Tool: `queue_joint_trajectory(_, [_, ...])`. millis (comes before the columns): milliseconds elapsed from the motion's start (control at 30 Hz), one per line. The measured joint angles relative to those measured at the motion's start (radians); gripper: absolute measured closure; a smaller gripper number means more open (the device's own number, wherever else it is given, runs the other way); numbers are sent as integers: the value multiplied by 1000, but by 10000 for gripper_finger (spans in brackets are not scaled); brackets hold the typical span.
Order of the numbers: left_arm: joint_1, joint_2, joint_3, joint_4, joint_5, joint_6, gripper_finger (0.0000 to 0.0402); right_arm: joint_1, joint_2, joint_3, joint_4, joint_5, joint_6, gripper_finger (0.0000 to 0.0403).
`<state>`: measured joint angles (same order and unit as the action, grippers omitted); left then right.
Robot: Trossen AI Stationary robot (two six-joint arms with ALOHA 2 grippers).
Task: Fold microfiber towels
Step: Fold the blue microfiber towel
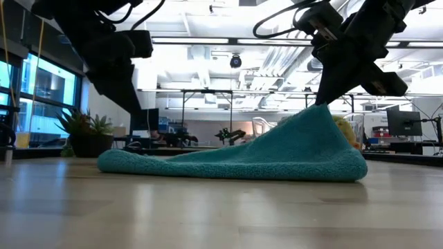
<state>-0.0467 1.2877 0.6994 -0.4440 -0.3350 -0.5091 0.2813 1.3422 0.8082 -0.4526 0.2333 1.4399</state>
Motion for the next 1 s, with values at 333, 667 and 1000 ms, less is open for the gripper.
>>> queue_joint_trajectory(333, [-14, 0, 0, -1, -20, -1, 261, 0, 0, 0, 0, 10, -3, 403])
queue_joint_trajectory(667, [-78, 0, 0, 13, -20, -37, 254, -16, 0, 0, 4, 41, -2, 380])
queue_joint_trajectory(1000, [-95, 0, 0, 8, -35, -64, 253, -67, -27, 0, -172, 56, -24, 217])
